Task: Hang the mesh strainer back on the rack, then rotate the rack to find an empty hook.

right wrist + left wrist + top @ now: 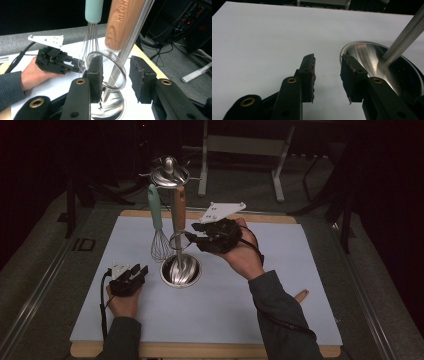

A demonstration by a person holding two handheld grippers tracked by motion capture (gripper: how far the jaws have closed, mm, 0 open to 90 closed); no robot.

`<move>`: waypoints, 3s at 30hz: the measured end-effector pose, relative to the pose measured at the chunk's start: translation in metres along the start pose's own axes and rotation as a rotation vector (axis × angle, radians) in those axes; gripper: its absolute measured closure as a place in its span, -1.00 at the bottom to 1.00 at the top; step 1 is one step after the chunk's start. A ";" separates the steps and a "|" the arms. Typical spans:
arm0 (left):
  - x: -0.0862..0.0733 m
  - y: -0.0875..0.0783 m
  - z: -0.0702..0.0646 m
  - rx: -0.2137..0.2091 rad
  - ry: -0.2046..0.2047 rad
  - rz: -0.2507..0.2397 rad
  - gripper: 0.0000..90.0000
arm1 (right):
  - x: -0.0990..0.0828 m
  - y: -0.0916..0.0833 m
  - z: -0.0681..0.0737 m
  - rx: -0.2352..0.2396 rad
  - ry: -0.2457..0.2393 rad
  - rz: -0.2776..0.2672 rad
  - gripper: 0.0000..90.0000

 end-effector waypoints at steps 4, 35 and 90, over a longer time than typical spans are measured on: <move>0.000 0.000 0.000 -0.001 -0.001 0.001 0.42 | -0.005 -0.003 0.002 -0.012 -0.013 0.022 0.44; 0.000 0.000 0.000 0.007 -0.005 0.004 0.41 | -0.071 -0.006 -0.013 -0.041 0.032 0.175 0.40; 0.008 -0.018 -0.018 -0.044 0.028 -0.090 0.59 | -0.237 -0.026 -0.009 -0.093 0.300 0.195 0.14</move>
Point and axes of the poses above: each handheld gripper's, and its own axes: y roughly forward along the jaws, x roughly out of its top, z roughly to its left, the point moved 4 cm from there along y, roughly forward along the jaws, and after that the axes turned 12 degrees about x, right-handed, at the moved point
